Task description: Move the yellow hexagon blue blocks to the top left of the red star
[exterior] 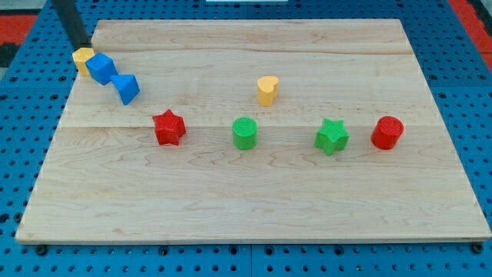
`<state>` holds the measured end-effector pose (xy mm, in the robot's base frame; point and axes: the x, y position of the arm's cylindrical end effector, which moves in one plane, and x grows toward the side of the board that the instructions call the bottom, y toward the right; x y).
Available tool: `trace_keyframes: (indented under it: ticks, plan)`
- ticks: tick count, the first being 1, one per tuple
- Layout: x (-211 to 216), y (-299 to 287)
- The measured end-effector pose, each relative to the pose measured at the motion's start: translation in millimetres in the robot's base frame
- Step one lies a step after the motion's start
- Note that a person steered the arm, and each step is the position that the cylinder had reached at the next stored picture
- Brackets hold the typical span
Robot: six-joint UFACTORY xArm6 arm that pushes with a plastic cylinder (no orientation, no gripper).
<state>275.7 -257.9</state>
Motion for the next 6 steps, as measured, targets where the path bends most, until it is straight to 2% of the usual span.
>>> trace_keyframes:
  ticks: [1,2,3,4,5,6]
  plan:
    - [17,40]
    - [-35,-12]
    - [-35,-45]
    - [12,15]
    - [26,16]
    - [-14,-46]
